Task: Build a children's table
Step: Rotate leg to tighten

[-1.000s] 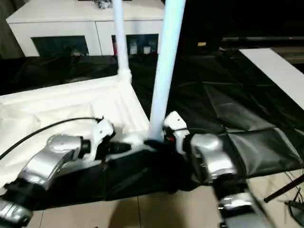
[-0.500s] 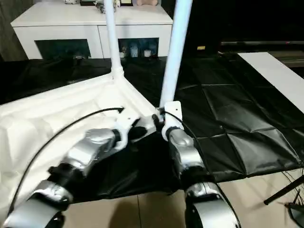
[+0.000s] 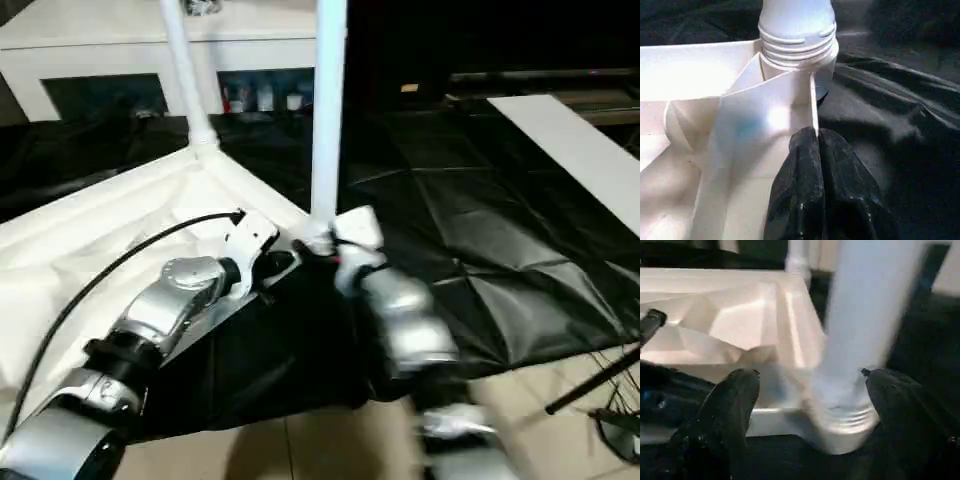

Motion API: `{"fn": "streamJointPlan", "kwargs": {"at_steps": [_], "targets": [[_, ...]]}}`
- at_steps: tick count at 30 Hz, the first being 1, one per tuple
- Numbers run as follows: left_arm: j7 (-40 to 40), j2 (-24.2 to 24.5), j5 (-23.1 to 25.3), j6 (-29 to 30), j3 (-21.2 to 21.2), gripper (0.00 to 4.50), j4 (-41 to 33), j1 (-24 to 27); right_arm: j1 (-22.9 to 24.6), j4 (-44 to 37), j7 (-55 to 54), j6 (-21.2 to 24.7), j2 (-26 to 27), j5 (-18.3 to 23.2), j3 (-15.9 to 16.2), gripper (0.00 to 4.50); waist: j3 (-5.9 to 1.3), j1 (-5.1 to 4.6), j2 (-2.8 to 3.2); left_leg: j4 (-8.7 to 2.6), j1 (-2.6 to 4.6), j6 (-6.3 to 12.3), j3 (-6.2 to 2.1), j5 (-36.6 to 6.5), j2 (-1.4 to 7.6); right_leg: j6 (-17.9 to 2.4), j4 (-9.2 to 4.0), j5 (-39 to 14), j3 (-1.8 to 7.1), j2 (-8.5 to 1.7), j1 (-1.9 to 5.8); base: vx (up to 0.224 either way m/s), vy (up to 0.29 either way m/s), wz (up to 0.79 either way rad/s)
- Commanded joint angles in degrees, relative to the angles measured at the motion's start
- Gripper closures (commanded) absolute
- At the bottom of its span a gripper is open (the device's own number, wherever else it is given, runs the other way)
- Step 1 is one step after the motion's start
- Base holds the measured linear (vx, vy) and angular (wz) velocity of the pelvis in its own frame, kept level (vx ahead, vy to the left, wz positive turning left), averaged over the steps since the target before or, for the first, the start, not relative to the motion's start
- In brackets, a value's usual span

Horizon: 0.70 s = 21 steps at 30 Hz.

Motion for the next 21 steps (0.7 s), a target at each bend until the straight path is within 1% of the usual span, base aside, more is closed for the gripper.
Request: {"fn": "streamJointPlan", "kwargs": {"at_steps": [1, 2, 3, 4, 5, 7, 8, 9, 10, 11, 12, 15, 17, 18, 19, 21], "targets": [[-2.5, 1.0, 0.6, 2.0, -1.4, 4.5, 1.0, 1.6, 1.0, -1.6, 4.1, 0.2, -2.1, 0.8, -0.7, 0.73, -3.73, 0.43, -0.59, -3.42, 0.1, 7.21, 0.17, -5.3, 1.28, -16.4, -2.99, 1.7, 1.64, -2.3, 3.84, 0.0, 0.0, 0.0], [-3.1, 1.2, 0.4, 2.0, -1.5, 4.5, 0.8, 1.6, 1.0, -1.6, 4.9, -0.1, -3.2, 0.9, -1.1, 0.73, -3.53, 0.41, -0.34, -3.61, 0.26, 6.23, 0.2, -7.9, 1.34, -16.2, -3.48, -2.4, 1.65, -2.33, 3.69, 0.0, 0.0, 0.0], [-6.4, 2.3, 0.2, 2.5, -2.7, 4.5, -0.7, 2.2, 1.3, -1.8, 6.3, -0.6, -5.1, 1.1, -1.4, 0.73, -3.44, 0.38, -0.3, -3.8, 0.35, 5.04, 0.13, -9.9, 1.42, -15.8, -3.78, -5.9, 1.67, -2.36, 3.7, 0.0, 0.0, 0.0], [-9.0, 3.3, -0.2, 2.7, -3.6, 4.5, -2.2, 3.0, 1.5, -2.2, 7.5, -0.4, -6.2, 1.5, -1.5, 0.73, -3.37, 0.47, -0.17, -3.9, 0.51, 4.19, 0.12, -10.7, 1.49, -15.4, -3.94, -7.8, 1.75, -2.4, 3.53, 0.0, 0.0, 0.0], [-12.2, 4.7, -0.6, 3.2, -4.6, 4.5, -4.3, 4.1, 2.4, -3.8, 9.7, 0.4, -7.8, 2.2, -1.4, 0.73, -3.39, 0.56, -0.11, -4.04, 0.48, 3.61, -0.02, -10.9, 1.64, -15.1, -3.91, -7.9, 1.77, -2.43, 3.67, 0.0, 0.0, 0.0], [-15.3, 6.4, -0.9, 2.4, -5.4, 4.5, -6.1, 5.1, 3.3, -5.1, 11.5, 0.6, -9.2, 2.3, -1.0, 0.73, -3.39, 0.53, -0.09, -4.05, 0.45, 3.53, -0.04, -10.7, 1.68, -15.2, -3.7, -6.9, 1.8, -2.32, 3.61, 0.0, 0.0, 0.0], [-16.9, 7.4, -1.2, 2.2, -5.8, 4.5, -7.0, 5.7, 3.8, -5.5, 12.4, 0.7, -9.8, 2.5, -0.9, 0.73, -3.33, 0.41, -0.04, -4.09, 0.54, 3.32, 0.04, -11.7, 1.6, -15.2, -3.83, -7.4, 1.77, -2.23, 3.47, 0.0, 0.0, 0.0], [-19.1, 8.6, -1.6, 1.1, -6.2, 4.5, -8.2, 6.4, 4.3, -6.1, 13.0, 0.9, -10.4, 2.6, -0.7, 0.73, -3.34, 0.43, -0.03, -4.12, 0.54, 3.25, 0.03, -11.9, 1.59, -15.2, -3.84, -7.6, 1.78, -2.24, 3.49, 0.0, 0.0, 0.0], [-19.7, 8.9, -1.7, 0.9, -6.3, 4.5, -8.5, 6.6, 4.4, -6.3, 13.2, 1.0, -10.6, 2.7, -0.7, 0.73, -3.28, 0.38, -0.05, -4.2, 0.49, 3.18, -0.01, -12.1, 1.62, -15.1, -3.89, -8.0, 1.78, -2.25, 3.46, 0.0, 0.0, 0.0], [-21.4, 10.3, -2.2, 1.2, -6.3, 4.5, -10.0, 7.4, 5.1, -7.0, 13.8, 1.5, -11.3, 2.7, -0.5, 0.73, -3.29, 0.36, -0.04, -4.33, 0.49, 2.84, -0.08, -12.4, 1.7, -14.8, -3.89, -8.7, 1.8, -2.31, 3.5, 0.0, 0.0, 0.0], [-22.7, 11.2, -2.4, 0.5, -6.4, 4.5, -10.7, 7.9, 5.4, -7.2, 14.2, 1.6, -11.5, 2.6, -0.3, 0.73, -3.34, 0.36, 0.01, -4.27, 0.52, 2.76, -0.06, -12.2, 1.69, -14.9, -3.8, -8.2, 1.8, -2.27, 3.47, 0.0, 0.0, 0.0], [-23.5, 12.5, -2.2, -0.5, -6.3, 4.5, -11.5, 8.4, 5.6, -7.1, 14.6, 1.5, -11.4, 2.4, 0.0, 0.73, -3.35, 0.36, 0.02, -4.26, 0.62, 2.64, -0.01, -12.0, 1.69, -15.1, -3.73, -7.5, 1.82, -2.23, 3.32, 0.0, 0.0, 0.0], [-22.5, 13.0, -1.5, -1.3, -5.9, 4.5, -11.9, 8.4, 5.9, -7.4, 14.9, 1.5, -11.1, 2.2, 0.8, 0.73, -3.26, 0.39, -0.02, -4.33, 0.65, 2.55, 0.04, -12.3, 1.68, -15.1, -3.74, -7.9, 1.81, -2.2, 3.24, 0.0, 0.0, 0.0], [-20.9, 13.1, -0.3, -2.5, -5.9, 4.5, -11.2, 8.0, 6.0, -7.5, 14.9, 1.5, -10.8, 2.1, 1.2, 0.73, -3.3, 0.39, -0.06, -4.3, 0.6, 2.36, 0.04, -12.2, 1.64, -14.9, -3.78, -8.1, 1.81, -2.22, 3.33, 0.0, 0.0, 0.0], [-20.8, 13.0, -0.3, -2.5, -5.9, 4.5, -11.1, 8.0, 6.1, -7.6, 14.9, 1.5, -10.7, 2.1, 1.3, 0.73, -3.32, 0.42, -0.08, -4.28, 0.57, 2.34, 0.01, -12.1, 1.65, -14.8, -3.77, -8.0, 1.83, -2.24, 3.35, 0.0, 0.0, 0.0], [-20.6, 12.4, -1.4, 0.0, -5.0, 4.5, -10.4, 7.4, 6.1, -7.7, 15.1, 1.5, -10.6, 1.9, 1.7, 0.73, -3.25, 0.48, -0.11, -4.28, 0.68, 2.18, 0.09, -12.5, 1.63, -14.5, -3.89, -8.9, 1.89, -2.28, 3.22, 0.0, 0.0, 0.0]]}}
